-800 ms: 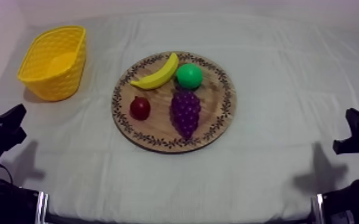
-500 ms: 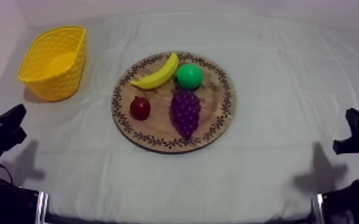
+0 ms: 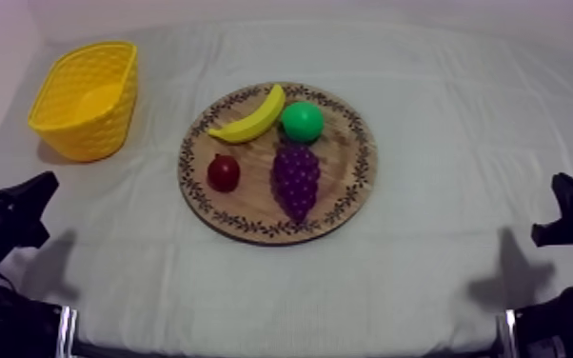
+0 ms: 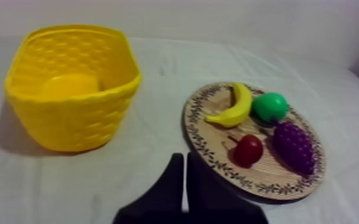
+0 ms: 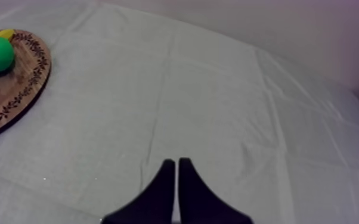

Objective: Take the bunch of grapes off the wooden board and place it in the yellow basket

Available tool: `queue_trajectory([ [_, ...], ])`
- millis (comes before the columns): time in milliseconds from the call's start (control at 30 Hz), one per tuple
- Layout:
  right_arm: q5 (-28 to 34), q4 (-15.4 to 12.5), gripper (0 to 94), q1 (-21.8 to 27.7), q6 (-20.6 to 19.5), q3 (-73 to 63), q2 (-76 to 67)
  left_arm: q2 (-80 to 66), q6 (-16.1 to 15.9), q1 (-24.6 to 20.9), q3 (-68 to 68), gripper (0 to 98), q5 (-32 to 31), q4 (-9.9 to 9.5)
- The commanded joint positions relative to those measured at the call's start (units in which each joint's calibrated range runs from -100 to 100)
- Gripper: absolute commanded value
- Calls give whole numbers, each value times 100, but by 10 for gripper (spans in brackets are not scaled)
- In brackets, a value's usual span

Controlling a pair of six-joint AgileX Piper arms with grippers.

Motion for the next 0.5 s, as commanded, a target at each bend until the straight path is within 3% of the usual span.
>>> queue_trajectory([
  [0, 0, 3, 3, -2, -1, -4, 0, 63, 184, 159, -22, 0, -2, 0],
  [100, 0, 3, 3, -2, -1, -4, 0, 275, 406, 260, -54, 0, 33, 9],
  [233, 0, 3, 3, -2, -1, -4, 0, 759, 384, 334, -135, 0, 133, 22],
  [333, 0, 3, 3, -2, -1, -4, 0, 1214, 114, 388, -418, 0, 291, 111],
  [467, 0, 3, 3, -2, -1, -4, 0, 1921, -336, 443, -1150, 0, 656, 367],
])
